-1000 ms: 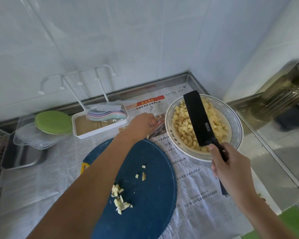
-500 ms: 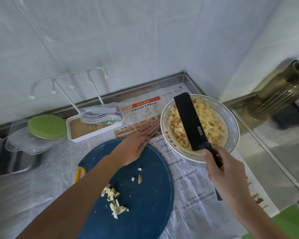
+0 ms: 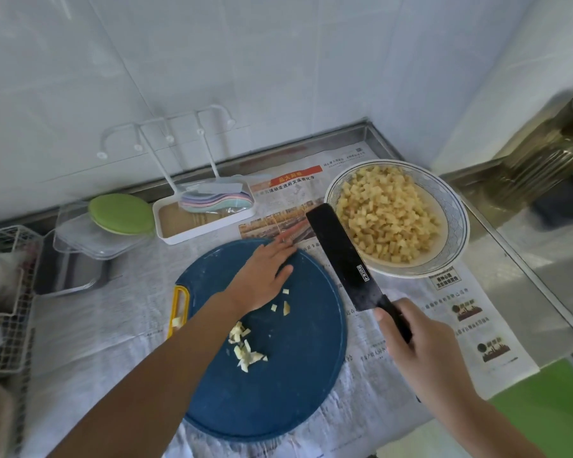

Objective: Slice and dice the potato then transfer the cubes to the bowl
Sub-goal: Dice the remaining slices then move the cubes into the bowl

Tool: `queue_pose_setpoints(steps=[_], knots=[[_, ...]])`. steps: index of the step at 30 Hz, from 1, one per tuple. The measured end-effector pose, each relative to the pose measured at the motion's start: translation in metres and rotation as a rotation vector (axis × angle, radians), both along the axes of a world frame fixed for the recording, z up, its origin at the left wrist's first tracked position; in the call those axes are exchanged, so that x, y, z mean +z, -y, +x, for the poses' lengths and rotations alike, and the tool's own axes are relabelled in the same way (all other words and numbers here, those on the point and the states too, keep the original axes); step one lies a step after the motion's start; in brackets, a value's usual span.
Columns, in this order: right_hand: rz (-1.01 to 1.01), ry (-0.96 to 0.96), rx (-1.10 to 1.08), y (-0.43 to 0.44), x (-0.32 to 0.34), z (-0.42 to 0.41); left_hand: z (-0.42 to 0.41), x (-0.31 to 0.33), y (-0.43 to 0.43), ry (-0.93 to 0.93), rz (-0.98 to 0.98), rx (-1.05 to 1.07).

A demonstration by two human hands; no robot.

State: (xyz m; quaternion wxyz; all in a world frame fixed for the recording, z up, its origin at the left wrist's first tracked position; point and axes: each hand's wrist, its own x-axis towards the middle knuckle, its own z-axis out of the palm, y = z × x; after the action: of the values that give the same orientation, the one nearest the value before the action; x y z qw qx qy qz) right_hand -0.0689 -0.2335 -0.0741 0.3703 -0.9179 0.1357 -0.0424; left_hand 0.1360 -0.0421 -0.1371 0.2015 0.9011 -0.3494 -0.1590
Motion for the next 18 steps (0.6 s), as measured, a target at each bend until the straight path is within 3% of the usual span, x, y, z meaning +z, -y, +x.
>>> queue_pose_setpoints(steps=[4, 9, 13, 18], knots=[[-0.051, -0.087, 0.02, -0.011, -0.026, -0.02, -0.035, 0.001, -0.024, -0.051, -0.141, 0.071], [0.053, -0.166, -0.093, -0.025, -0.053, -0.009, -0.068, 0.007, -0.061, 0.087, -0.401, 0.362], [-0.013, -0.203, -0.078, -0.031, -0.067, 0.005, -0.09, 0.002, -0.087, 0.093, -0.312, 0.592], [-0.145, -0.224, -0.105, -0.03, -0.079, 0.018, -0.127, -0.031, -0.11, 0.05, -0.029, 0.419]])
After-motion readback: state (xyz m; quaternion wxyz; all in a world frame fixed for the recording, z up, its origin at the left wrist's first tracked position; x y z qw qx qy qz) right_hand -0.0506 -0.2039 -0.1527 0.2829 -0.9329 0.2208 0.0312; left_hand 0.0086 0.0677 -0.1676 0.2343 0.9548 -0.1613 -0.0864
